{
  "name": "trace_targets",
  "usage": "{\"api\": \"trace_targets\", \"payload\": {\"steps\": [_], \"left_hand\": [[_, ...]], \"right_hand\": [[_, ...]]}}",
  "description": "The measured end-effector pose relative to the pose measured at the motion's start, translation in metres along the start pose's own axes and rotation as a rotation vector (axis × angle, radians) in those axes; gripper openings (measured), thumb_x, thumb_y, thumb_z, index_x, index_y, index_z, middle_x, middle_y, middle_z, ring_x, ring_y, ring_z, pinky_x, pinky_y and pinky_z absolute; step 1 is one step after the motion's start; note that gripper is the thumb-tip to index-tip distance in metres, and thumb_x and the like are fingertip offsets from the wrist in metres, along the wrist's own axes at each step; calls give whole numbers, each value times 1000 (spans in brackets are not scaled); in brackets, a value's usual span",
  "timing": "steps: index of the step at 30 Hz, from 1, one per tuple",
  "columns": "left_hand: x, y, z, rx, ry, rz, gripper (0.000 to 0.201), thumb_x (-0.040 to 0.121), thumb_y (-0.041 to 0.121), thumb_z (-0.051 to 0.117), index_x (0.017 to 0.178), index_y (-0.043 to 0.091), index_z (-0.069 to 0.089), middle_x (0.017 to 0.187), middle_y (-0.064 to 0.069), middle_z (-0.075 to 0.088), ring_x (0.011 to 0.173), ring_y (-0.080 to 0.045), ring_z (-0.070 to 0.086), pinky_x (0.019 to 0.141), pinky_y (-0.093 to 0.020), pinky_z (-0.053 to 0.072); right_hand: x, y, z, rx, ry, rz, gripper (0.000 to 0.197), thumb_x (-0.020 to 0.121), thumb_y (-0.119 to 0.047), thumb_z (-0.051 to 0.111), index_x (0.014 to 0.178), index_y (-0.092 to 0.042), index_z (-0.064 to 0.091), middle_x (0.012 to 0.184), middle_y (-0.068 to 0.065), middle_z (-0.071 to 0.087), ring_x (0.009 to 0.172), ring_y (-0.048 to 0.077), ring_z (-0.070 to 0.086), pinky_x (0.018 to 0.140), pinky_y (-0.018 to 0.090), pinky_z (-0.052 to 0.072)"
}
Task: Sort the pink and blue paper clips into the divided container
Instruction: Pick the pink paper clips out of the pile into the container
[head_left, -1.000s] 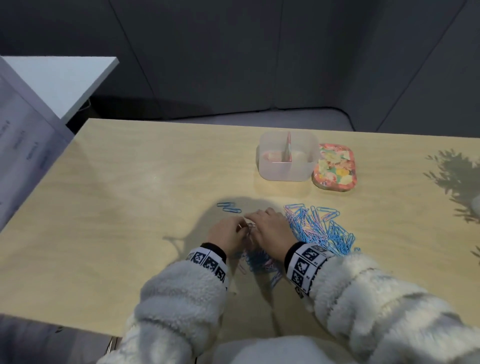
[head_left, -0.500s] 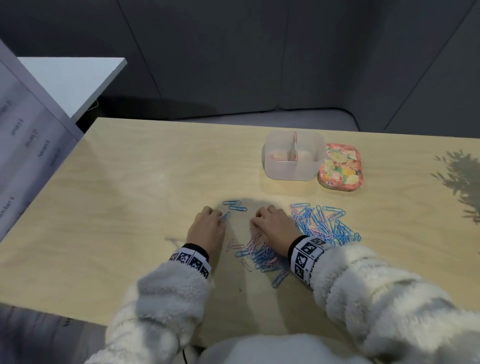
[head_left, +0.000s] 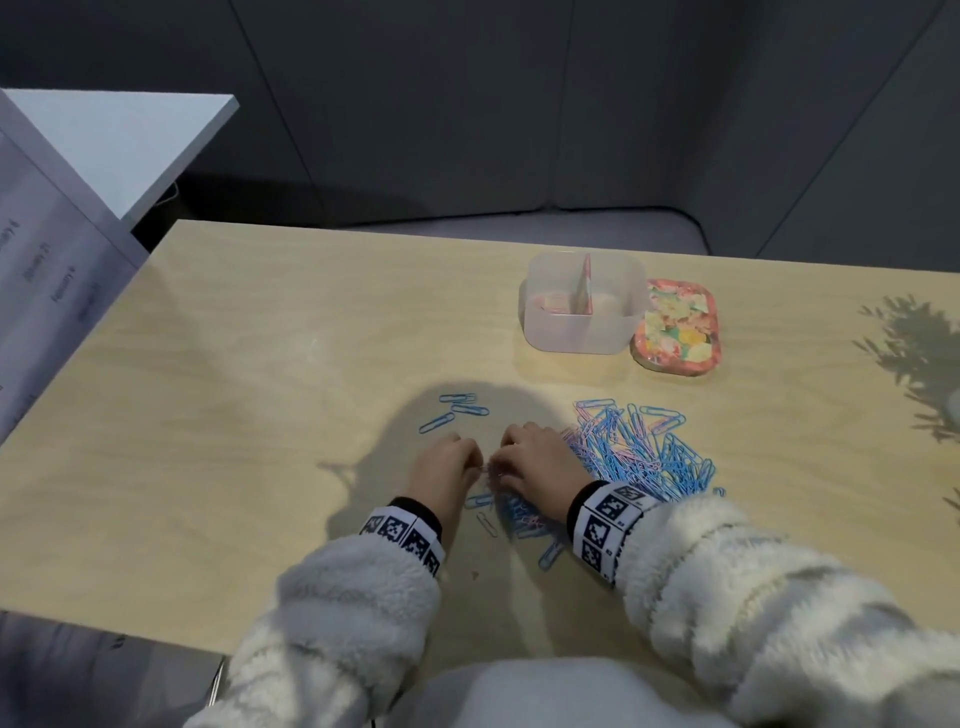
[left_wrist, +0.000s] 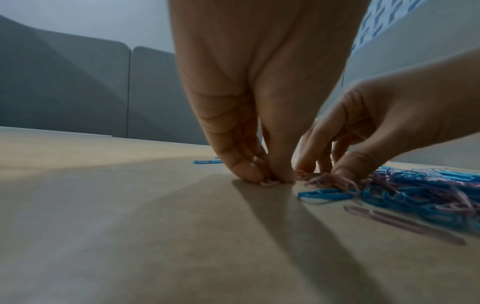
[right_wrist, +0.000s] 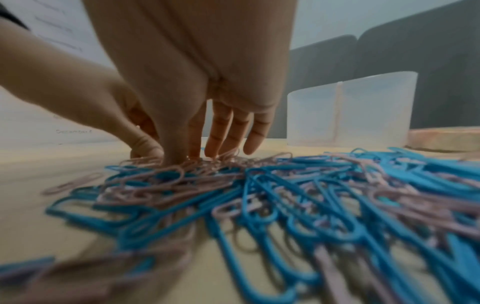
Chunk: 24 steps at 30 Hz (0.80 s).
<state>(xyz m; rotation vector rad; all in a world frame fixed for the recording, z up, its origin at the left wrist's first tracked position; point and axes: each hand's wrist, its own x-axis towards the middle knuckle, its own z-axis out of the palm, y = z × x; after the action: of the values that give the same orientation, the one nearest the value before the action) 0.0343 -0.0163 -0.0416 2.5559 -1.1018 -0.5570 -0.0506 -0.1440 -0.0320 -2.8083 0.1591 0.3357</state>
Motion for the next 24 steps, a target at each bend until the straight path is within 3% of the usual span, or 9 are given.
{"api": "trace_targets", "payload": {"steps": [7,10,14,18,21,24], "left_hand": [[4,3,-2,88,-21,64,13,90,14,51,93,6,61,99,-13,59,88,-30,57,78,-37,45],[6,4,-4,82,-23,67,9,89,11,51,93,6,57,97,-13,61,87,-30,56,76,-38,44],[8,3,-4,55,-44,95,10,88,10,52,95,7,58,100,-11,61,92,-29,57,79,-36,45],[1,1,0,28,3,62,10,88,15,55,94,8,60,101,-8,55,90,-27,56,79,-39,49],[-6,-4,2,22,33,20,15,90,21,55,93,7,59,99,-7,55,89,-25,55,76,-35,47],[-7,-7,-1,2,31,17,17,90,23,55,94,8,59,98,-6,56,88,-23,55,73,-30,42]], "right_hand": [[2,1,9,-105,-9,-20,18,90,-5,45,106,-5,55,109,15,56,104,32,50,86,40,36],[2,8,4,-108,-18,9,18,91,-8,45,107,-8,54,111,12,56,106,30,49,89,37,34],[4,26,-33,216,147,154,14,92,-15,48,92,-10,61,101,9,64,97,28,56,89,38,42],[25,57,-87,311,349,254,14,91,-11,50,81,-8,57,86,6,60,82,23,57,79,30,45],[51,82,-119,310,453,340,15,86,-1,47,82,-4,61,92,15,64,89,31,59,80,35,46],[74,93,-133,279,457,394,17,87,-3,48,88,-1,65,99,18,66,95,34,59,82,36,46]]}}
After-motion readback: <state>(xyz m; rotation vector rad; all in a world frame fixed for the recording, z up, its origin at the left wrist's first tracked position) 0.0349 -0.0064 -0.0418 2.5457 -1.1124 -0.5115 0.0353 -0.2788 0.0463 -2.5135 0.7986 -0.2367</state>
